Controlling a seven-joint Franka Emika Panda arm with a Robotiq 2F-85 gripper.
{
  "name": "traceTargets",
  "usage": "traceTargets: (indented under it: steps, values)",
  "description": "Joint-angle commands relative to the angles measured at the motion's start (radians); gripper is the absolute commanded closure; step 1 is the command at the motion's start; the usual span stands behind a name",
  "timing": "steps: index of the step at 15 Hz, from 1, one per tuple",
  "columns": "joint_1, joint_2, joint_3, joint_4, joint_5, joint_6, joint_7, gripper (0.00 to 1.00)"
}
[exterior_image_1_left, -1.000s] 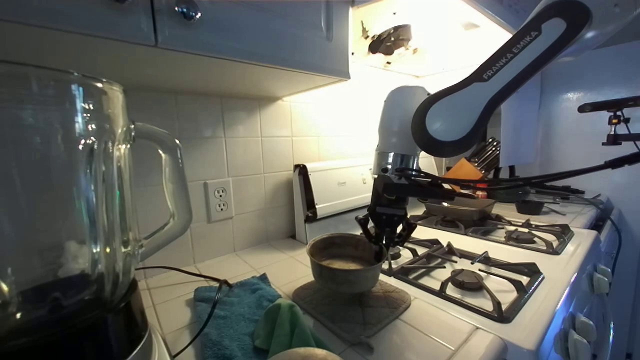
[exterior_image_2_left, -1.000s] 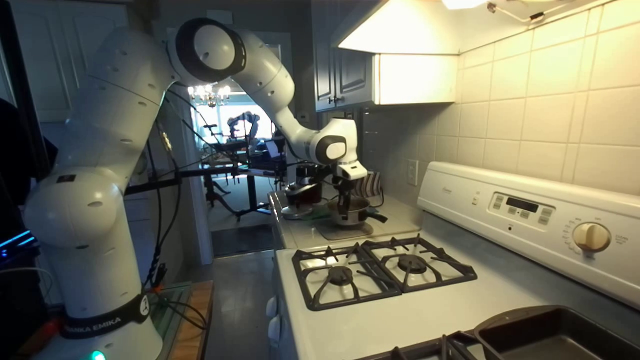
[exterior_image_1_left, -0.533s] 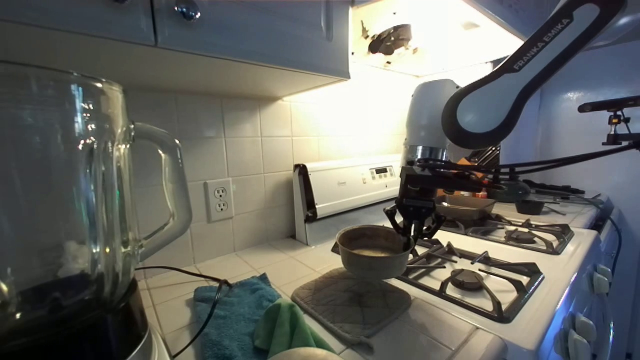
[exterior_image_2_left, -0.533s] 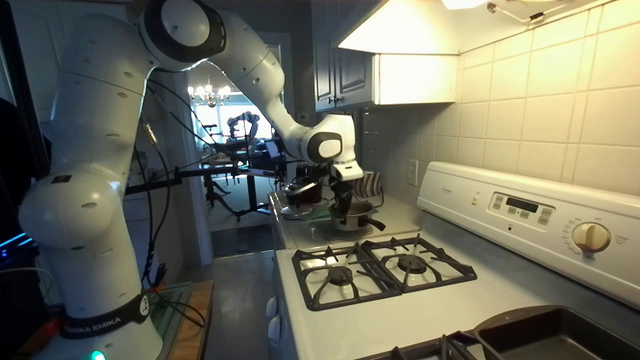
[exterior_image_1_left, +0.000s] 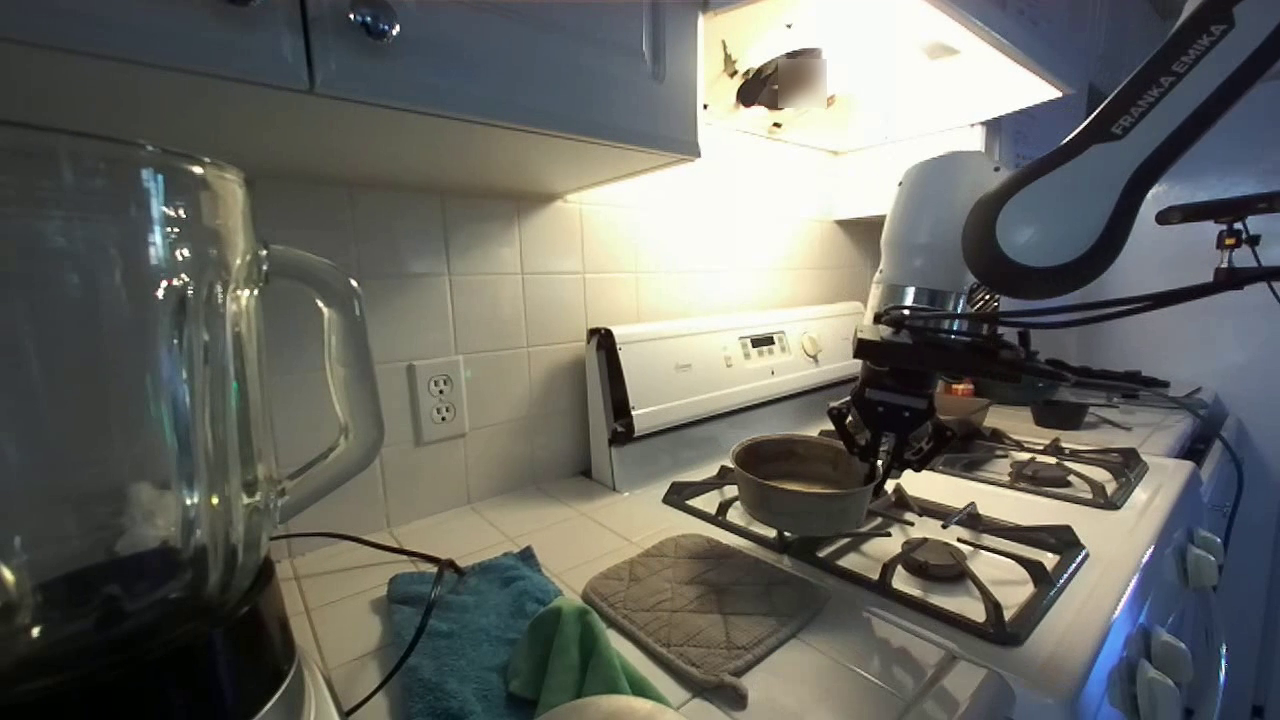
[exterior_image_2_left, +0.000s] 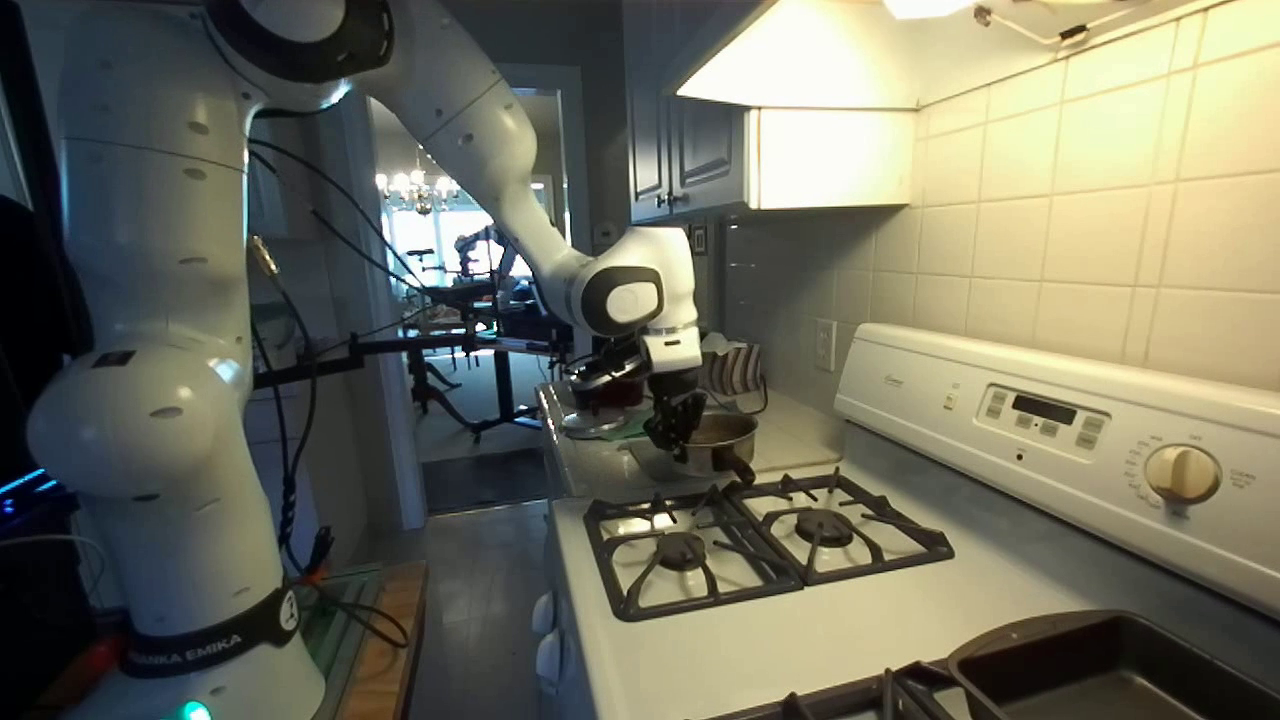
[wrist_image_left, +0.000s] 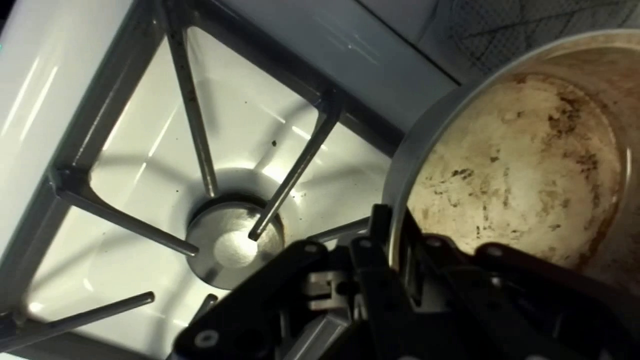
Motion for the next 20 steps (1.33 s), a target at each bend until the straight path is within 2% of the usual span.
traceTargets:
  steps: [1,10,20]
  values:
    - [-0.028,-0.093,0.001,-0.114,-0.009,0.053,0.087,0.98]
    - [-0.089,-0.174,0.012,-0.246,-0.014,0.051,0.213,0.98]
    - [-0.106,-0.244,0.047,-0.354,-0.001,0.083,0.319,0.98]
